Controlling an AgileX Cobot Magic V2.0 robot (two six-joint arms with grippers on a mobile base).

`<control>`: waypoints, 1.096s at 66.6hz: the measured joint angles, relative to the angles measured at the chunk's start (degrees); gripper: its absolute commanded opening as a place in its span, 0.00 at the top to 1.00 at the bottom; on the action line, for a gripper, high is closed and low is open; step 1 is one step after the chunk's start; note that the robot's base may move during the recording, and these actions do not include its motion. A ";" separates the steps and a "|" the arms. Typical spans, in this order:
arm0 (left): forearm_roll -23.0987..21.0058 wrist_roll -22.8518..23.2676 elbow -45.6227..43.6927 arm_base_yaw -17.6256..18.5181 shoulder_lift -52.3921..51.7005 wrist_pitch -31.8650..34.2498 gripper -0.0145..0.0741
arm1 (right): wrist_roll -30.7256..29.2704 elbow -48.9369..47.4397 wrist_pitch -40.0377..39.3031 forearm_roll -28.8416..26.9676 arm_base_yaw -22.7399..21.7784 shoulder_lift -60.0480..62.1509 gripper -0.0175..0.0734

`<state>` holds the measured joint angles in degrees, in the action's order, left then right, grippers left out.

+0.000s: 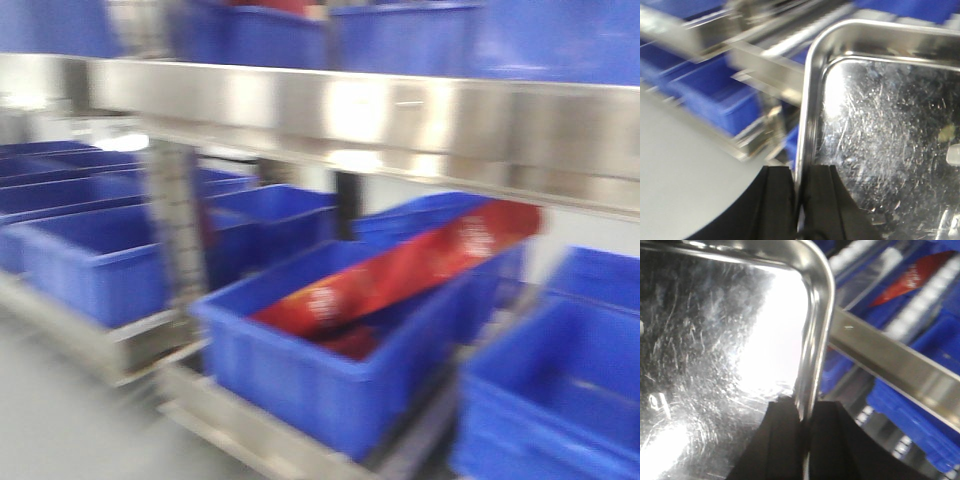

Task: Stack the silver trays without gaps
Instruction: 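Carry the tray with both grippers while driving across the room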

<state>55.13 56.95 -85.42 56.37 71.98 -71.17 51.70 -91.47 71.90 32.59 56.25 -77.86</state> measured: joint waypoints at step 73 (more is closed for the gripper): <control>0.37 -0.12 0.00 0.00 0.00 0.00 0.85 | 0.11 0.00 -0.22 -0.33 0.00 -0.09 0.83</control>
<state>55.50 56.83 -85.42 56.37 71.98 -71.17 51.82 -91.47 71.68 32.26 56.25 -77.95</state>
